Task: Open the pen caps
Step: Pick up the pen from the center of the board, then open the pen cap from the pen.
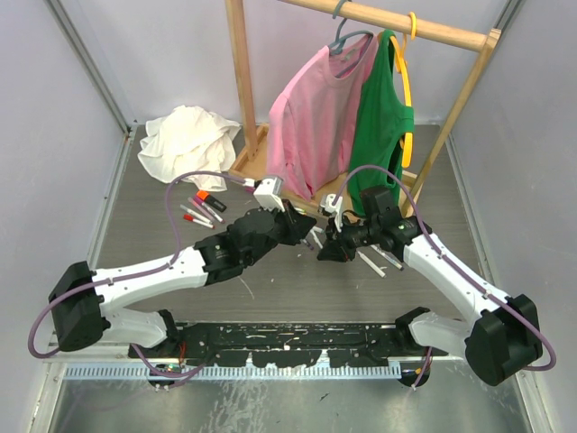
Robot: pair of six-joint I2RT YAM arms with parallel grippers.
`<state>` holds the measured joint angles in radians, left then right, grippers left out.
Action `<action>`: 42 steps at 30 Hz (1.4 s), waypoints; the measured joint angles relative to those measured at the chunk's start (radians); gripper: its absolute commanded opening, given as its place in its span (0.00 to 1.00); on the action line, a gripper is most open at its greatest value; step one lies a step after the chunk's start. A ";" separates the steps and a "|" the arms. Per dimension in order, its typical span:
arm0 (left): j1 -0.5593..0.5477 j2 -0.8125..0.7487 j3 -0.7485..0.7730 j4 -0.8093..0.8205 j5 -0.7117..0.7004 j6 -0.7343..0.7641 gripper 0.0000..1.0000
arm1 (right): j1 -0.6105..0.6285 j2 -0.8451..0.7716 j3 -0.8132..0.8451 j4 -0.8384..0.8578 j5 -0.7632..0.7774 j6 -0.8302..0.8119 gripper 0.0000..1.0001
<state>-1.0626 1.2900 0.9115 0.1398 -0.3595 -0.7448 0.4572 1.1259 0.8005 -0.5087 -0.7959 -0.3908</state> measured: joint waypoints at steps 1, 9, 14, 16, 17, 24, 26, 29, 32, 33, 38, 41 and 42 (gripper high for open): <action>0.003 0.000 0.000 0.003 0.008 -0.002 0.00 | 0.000 0.000 0.000 0.000 0.002 0.000 0.10; 0.045 -0.002 -0.089 0.150 0.108 -0.010 0.00 | -0.006 -0.005 0.000 -0.003 -0.053 0.013 0.58; 0.053 -0.036 -0.229 0.323 0.166 0.025 0.00 | -0.060 -0.036 0.002 0.009 -0.175 0.059 0.60; 0.056 -0.040 -0.268 0.383 0.186 0.040 0.00 | -0.077 -0.049 0.005 0.025 -0.216 0.082 0.60; 0.057 -0.040 -0.286 0.417 0.202 0.050 0.00 | -0.082 -0.052 0.006 0.034 -0.232 0.094 0.60; 0.068 -0.018 -0.328 0.643 0.313 0.085 0.00 | -0.085 -0.047 0.006 0.098 -0.315 0.167 0.57; 0.075 0.008 -0.333 0.718 0.340 0.085 0.00 | -0.085 -0.040 0.005 0.109 -0.323 0.181 0.56; 0.094 0.047 -0.356 0.819 0.383 0.072 0.00 | -0.083 -0.039 0.002 0.121 -0.323 0.188 0.45; 0.112 0.073 -0.364 0.877 0.427 0.046 0.00 | -0.084 -0.037 -0.002 0.132 -0.307 0.187 0.33; 0.116 0.077 -0.365 0.890 0.439 0.041 0.00 | -0.084 -0.037 -0.002 0.135 -0.301 0.186 0.32; 0.133 0.080 -0.377 0.929 0.475 0.019 0.00 | -0.079 -0.037 -0.002 0.149 -0.288 0.184 0.17; 0.142 0.080 -0.378 0.936 0.497 0.011 0.00 | -0.077 -0.037 -0.002 0.152 -0.281 0.181 0.05; 0.146 0.081 -0.379 0.938 0.503 0.006 0.00 | -0.076 -0.035 -0.002 0.153 -0.278 0.181 0.01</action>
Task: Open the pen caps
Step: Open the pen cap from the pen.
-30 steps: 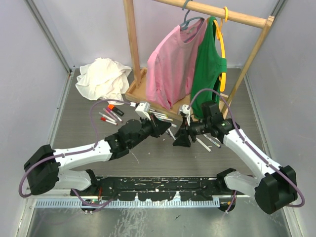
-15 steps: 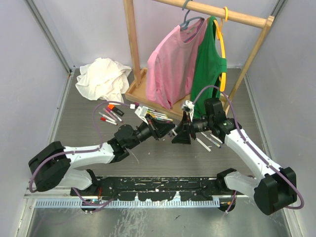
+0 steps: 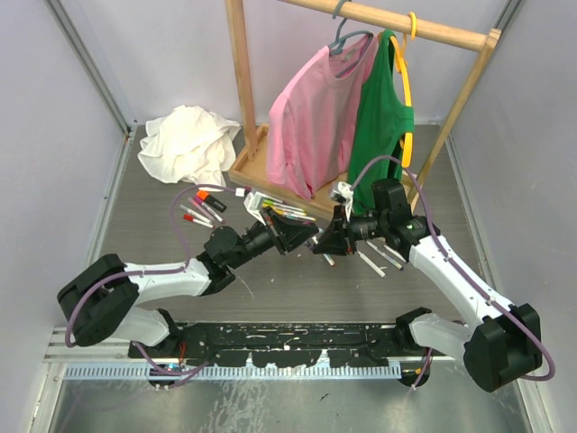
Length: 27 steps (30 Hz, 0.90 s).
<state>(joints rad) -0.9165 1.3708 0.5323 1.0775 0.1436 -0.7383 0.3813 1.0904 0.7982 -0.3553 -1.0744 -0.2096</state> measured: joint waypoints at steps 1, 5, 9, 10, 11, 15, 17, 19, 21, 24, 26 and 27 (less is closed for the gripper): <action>0.004 0.000 -0.002 0.003 0.006 -0.003 0.00 | 0.002 0.003 0.000 0.002 0.001 -0.002 0.01; 0.033 0.005 -0.013 0.014 0.042 -0.018 0.00 | 0.011 0.023 0.002 0.006 0.013 -0.011 0.01; 0.098 0.005 -0.014 0.018 0.101 -0.050 0.00 | 0.031 0.061 0.030 0.035 0.046 -0.023 0.01; 0.116 0.004 -0.014 0.019 0.111 -0.056 0.00 | 0.037 0.076 0.040 0.046 0.059 -0.025 0.01; 0.139 0.002 -0.014 0.030 0.108 -0.061 0.00 | 0.042 0.090 0.053 0.046 0.076 -0.034 0.01; 0.264 -0.076 -0.007 0.054 -0.028 -0.042 0.00 | 0.058 0.138 0.052 -0.048 0.095 -0.055 0.01; 0.291 -0.135 -0.004 0.046 -0.102 -0.020 0.00 | 0.070 0.154 0.052 -0.081 0.103 -0.063 0.01; 0.290 -0.201 -0.004 0.029 -0.157 0.000 0.00 | 0.076 0.156 0.052 -0.103 0.109 -0.072 0.01; 0.289 -0.256 -0.012 0.010 -0.197 0.010 0.00 | 0.078 0.156 0.054 -0.131 0.137 -0.103 0.01; 0.288 -0.346 -0.066 -0.045 -0.243 0.005 0.00 | 0.082 0.155 0.060 -0.194 0.256 -0.168 0.02; 0.288 -0.414 -0.127 -0.113 -0.265 -0.016 0.00 | 0.081 0.148 0.060 -0.229 0.369 -0.214 0.03; 0.288 -0.443 -0.156 -0.147 -0.272 -0.031 0.00 | 0.077 0.135 0.053 -0.246 0.444 -0.241 0.03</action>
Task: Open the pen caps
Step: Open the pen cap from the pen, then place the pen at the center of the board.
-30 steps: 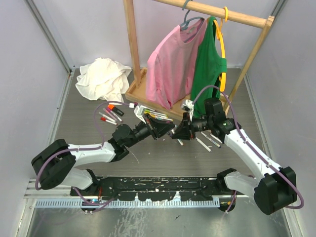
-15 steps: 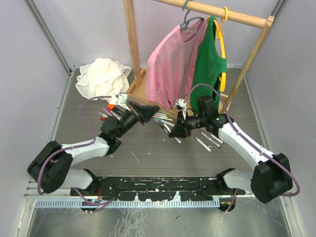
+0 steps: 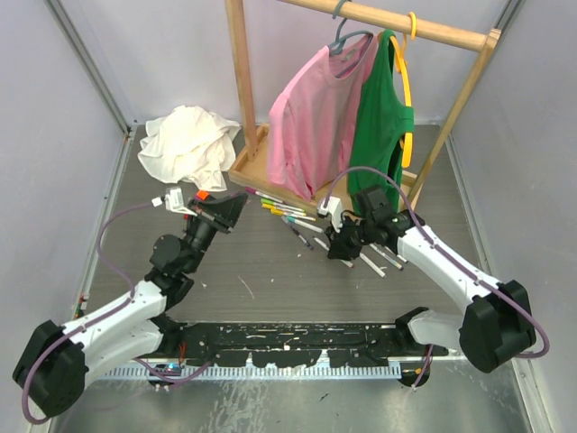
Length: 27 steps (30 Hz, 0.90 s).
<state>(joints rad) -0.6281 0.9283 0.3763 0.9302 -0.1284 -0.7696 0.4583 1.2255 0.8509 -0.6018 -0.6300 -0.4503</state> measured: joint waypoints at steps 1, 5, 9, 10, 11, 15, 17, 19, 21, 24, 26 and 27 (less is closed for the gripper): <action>0.000 -0.031 -0.032 -0.039 -0.007 -0.012 0.00 | -0.005 -0.011 -0.008 -0.011 0.045 -0.016 0.03; 0.000 -0.134 -0.150 -0.167 -0.015 -0.075 0.00 | -0.028 -0.047 -0.056 -0.066 0.204 -0.077 0.03; 0.000 -0.217 -0.218 -0.263 -0.014 -0.127 0.00 | -0.046 -0.021 -0.097 -0.104 0.310 -0.106 0.04; 0.000 -0.236 -0.222 -0.286 -0.013 -0.135 0.00 | -0.051 -0.005 -0.100 -0.115 0.325 -0.113 0.04; 0.000 -0.253 -0.223 -0.306 -0.011 -0.141 0.00 | -0.055 0.006 -0.103 -0.118 0.333 -0.117 0.04; 0.000 -0.294 -0.223 -0.339 -0.003 -0.162 0.00 | -0.062 0.041 -0.119 -0.119 0.364 -0.124 0.05; 0.000 -0.296 -0.223 -0.346 0.000 -0.167 0.00 | -0.063 0.055 -0.126 -0.114 0.379 -0.123 0.05; 0.000 -0.285 -0.223 -0.350 0.004 -0.179 0.00 | -0.063 0.074 -0.133 -0.109 0.394 -0.122 0.05; 0.000 -0.266 -0.223 -0.352 0.010 -0.189 0.00 | -0.063 0.098 -0.138 -0.104 0.410 -0.119 0.06; 0.000 -0.238 -0.223 -0.351 0.022 -0.198 0.00 | -0.063 0.132 -0.144 -0.095 0.436 -0.111 0.07; 0.000 -0.223 -0.223 -0.351 0.028 -0.209 0.00 | -0.063 0.146 -0.145 -0.088 0.455 -0.101 0.11; 0.000 -0.217 -0.223 -0.350 0.031 -0.211 0.00 | -0.063 0.150 -0.146 -0.084 0.461 -0.098 0.13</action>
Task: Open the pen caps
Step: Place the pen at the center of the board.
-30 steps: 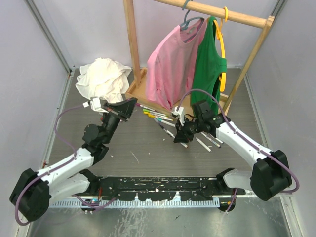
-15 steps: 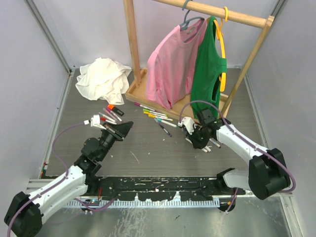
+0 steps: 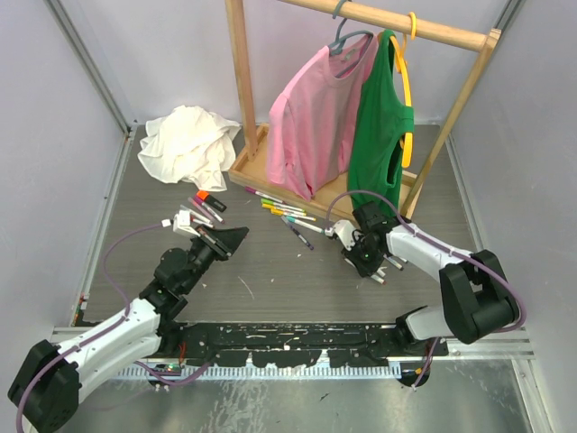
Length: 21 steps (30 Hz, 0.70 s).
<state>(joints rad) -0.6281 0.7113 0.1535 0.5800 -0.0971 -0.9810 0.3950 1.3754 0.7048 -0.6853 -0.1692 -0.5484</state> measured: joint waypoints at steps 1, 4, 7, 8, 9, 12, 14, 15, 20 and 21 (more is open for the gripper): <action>0.000 0.006 0.000 0.002 0.005 -0.002 0.00 | 0.000 0.002 -0.002 0.005 0.008 0.004 0.16; 0.000 0.014 0.000 0.006 0.012 -0.007 0.00 | 0.000 0.005 -0.002 0.013 0.020 0.009 0.21; 0.000 0.014 0.000 0.007 0.016 -0.012 0.00 | 0.000 0.006 -0.002 0.019 0.027 0.014 0.27; 0.000 0.014 0.000 0.007 0.017 -0.016 0.00 | 0.000 0.006 -0.002 0.020 0.029 0.016 0.28; 0.000 0.014 0.000 0.007 0.018 -0.019 0.00 | 0.000 0.008 -0.002 0.022 0.031 0.018 0.30; 0.000 0.014 0.000 0.007 0.021 -0.026 0.00 | 0.000 0.013 -0.002 0.026 0.038 0.023 0.34; 0.000 0.014 0.000 0.007 0.023 -0.026 0.00 | 0.000 0.013 -0.002 0.029 0.043 0.024 0.34; 0.000 0.014 0.000 0.007 0.023 -0.026 0.00 | 0.000 0.013 -0.002 0.029 0.045 0.025 0.34; 0.000 0.014 0.000 0.007 0.026 -0.027 0.00 | 0.000 0.013 -0.002 0.029 0.047 0.030 0.28; 0.000 0.014 0.000 0.007 0.027 -0.028 0.00 | 0.000 0.014 -0.002 0.029 0.047 0.032 0.27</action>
<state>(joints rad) -0.6281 0.7250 0.1535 0.5873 -0.0704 -1.0092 0.3950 1.3891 0.7033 -0.6559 -0.1219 -0.5167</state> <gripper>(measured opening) 0.089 0.310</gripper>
